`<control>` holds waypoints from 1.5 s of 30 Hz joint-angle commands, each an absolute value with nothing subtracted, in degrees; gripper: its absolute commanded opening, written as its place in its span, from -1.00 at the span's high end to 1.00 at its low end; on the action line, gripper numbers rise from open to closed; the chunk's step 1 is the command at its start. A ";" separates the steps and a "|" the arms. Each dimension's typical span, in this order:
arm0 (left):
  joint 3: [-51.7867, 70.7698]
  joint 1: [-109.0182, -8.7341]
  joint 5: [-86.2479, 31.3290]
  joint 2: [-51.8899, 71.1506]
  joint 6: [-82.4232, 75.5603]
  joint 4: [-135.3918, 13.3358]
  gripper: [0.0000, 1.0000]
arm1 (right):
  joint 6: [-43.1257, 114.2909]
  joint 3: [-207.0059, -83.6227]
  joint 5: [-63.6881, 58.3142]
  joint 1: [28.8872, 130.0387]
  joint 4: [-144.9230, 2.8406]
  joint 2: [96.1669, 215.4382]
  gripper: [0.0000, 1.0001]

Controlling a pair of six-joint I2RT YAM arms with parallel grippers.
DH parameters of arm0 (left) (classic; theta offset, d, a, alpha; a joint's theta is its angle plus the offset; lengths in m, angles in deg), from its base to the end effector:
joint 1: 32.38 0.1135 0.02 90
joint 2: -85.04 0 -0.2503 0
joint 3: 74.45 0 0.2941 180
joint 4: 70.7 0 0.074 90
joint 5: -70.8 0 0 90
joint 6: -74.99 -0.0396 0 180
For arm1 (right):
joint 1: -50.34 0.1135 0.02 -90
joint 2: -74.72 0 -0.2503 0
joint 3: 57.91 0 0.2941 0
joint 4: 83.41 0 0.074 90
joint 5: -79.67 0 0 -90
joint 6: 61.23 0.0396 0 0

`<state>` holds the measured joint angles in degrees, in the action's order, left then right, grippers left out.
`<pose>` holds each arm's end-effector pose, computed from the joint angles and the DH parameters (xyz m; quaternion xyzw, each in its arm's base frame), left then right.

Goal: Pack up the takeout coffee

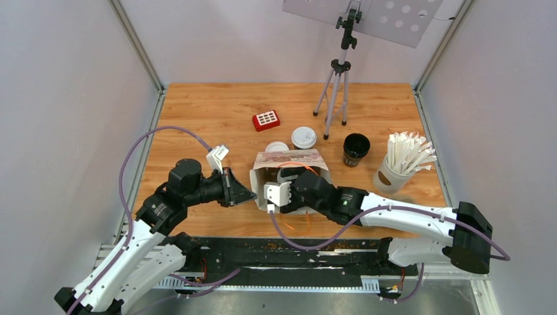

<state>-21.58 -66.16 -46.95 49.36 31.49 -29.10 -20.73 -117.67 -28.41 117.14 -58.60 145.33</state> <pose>0.1534 -0.1248 0.3013 0.0387 0.8255 -0.4931 0.2720 0.1360 0.2860 0.2292 -0.7085 0.5246 -0.0704 0.4669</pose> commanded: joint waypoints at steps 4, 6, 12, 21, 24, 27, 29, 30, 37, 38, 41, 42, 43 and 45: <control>-18.47 -66.39 -47.57 49.44 26.23 -28.21 1.00 | -23.51 -116.83 -24.62 111.83 -53.19 142.74 -0.48; -18.48 -66.39 -47.99 49.51 25.39 -28.03 1.00 | -24.33 -116.48 -25.35 110.72 -54.37 142.45 -0.47; -18.90 -66.38 -49.62 49.09 23.86 -27.95 1.00 | -29.43 -113.43 -25.56 109.82 -58.56 141.14 -0.50; -20.12 -66.39 -53.09 48.08 22.98 -29.75 1.00 | -31.42 -109.89 -23.12 108.53 -61.60 140.47 -0.50; -20.18 -66.39 -53.12 47.74 22.70 -29.98 1.00 | -30.97 -109.89 -22.50 108.12 -62.13 140.81 -0.50; -19.89 -66.39 -53.53 47.38 22.82 -30.32 1.00 | -30.75 -110.15 -22.03 107.69 -61.48 141.16 -0.50; -19.75 -66.35 -53.69 47.37 22.98 -30.30 1.00 | -30.89 -109.90 -21.83 107.35 -61.80 140.78 -0.50; -19.67 -66.38 -53.70 47.52 23.04 -30.27 1.00 | -31.04 -109.79 -21.76 107.11 -62.04 140.71 -0.50; -19.77 -66.39 -53.59 48.80 24.04 -30.33 1.00 | -32.30 -109.07 -20.80 105.84 -62.33 140.73 -0.50; -19.81 -66.39 -53.49 49.07 24.22 -30.36 1.00 | -32.29 -108.95 -20.65 105.80 -62.32 140.73 -0.50; -20.19 -66.37 -53.48 49.44 24.49 -30.41 1.00 | -32.19 -108.54 -20.09 105.78 -62.94 140.89 -0.50; -20.40 -66.38 -53.48 49.54 24.70 -30.41 1.00 | -32.12 -108.59 -20.14 105.73 -63.06 140.98 -0.50; -20.60 -66.39 -53.44 49.54 24.94 -30.40 1.00 | -32.18 -108.68 -20.27 105.78 -63.25 140.99 -0.50; -20.75 -66.38 -53.11 49.64 25.21 -30.21 1.00 | -32.40 -108.70 -20.10 105.78 -63.56 140.95 -0.50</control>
<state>-20.94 -66.16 -52.83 49.01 24.58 -28.31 -31.76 -108.77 -21.66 106.02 -60.46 141.42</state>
